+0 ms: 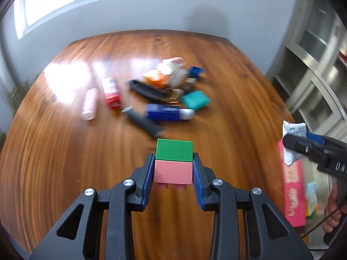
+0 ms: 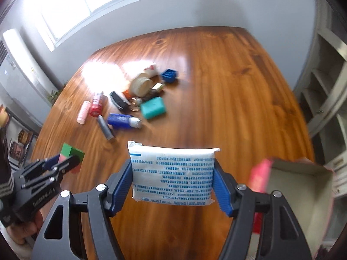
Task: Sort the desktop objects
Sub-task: 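Carry the brick and packet to the box and open both grippers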
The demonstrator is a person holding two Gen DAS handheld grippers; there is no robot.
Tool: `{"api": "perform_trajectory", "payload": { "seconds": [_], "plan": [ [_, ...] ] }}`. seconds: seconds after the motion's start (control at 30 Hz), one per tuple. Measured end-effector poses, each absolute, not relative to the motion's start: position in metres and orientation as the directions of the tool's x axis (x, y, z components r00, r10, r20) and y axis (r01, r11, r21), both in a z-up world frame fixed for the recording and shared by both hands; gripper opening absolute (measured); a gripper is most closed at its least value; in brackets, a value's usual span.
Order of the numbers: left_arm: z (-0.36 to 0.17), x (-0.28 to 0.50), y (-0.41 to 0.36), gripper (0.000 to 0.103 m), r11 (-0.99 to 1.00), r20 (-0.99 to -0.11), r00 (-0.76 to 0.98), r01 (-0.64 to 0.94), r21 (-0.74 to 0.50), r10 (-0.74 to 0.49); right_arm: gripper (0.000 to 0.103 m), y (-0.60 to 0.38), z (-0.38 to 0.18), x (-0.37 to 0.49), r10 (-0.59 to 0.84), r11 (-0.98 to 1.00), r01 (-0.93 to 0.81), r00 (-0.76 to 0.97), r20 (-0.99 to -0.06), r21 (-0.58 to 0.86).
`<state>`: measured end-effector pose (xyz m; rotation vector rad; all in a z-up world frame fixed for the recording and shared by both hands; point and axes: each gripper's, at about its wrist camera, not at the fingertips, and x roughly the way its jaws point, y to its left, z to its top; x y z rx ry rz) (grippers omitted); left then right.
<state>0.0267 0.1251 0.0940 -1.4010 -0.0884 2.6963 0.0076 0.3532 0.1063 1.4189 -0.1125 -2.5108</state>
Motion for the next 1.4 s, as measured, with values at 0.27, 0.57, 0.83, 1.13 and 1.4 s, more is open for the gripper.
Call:
{"api": "perform_trajectory", "payload": {
  "seconds": [0.27, 0.57, 0.83, 1.13, 1.4],
  "plan": [
    [0.123, 0.039, 0.244, 0.036, -0.94, -0.78, -0.56, -0.325, -0.106, 0.281, 0.072, 0.445, 0.102, 0.071, -0.158, -0.985, 0.023, -0.502, -0.85, 0.17],
    [0.126, 0.057, 0.36, 0.036, -0.825, -0.782, -0.456, -0.552, -0.126, 0.425, 0.074, 0.499, 0.086, 0.126, -0.115, -0.983, -0.067, -0.507, -0.854, 0.172],
    [0.105, 0.058, 0.406, 0.037, -0.806, -0.837, -0.37, -0.577, -0.133, 0.403, 0.08, 0.511, 0.078, 0.137, -0.116, -0.973, -0.112, -0.519, -0.847, 0.202],
    [0.116, 0.049, 0.418, 0.058, -0.781, -0.799, -0.404, -0.611, -0.126, 0.445, 0.08, 0.529, 0.082, 0.133, -0.042, -0.973, -0.168, -0.544, -0.838, 0.158],
    [0.124, 0.032, 0.391, 0.058, -0.824, -0.781, -0.466, -0.557, -0.106, 0.416, 0.08, 0.514, 0.093, 0.106, -0.051, -0.984, -0.109, -0.581, -0.812, 0.14]
  ]
}}
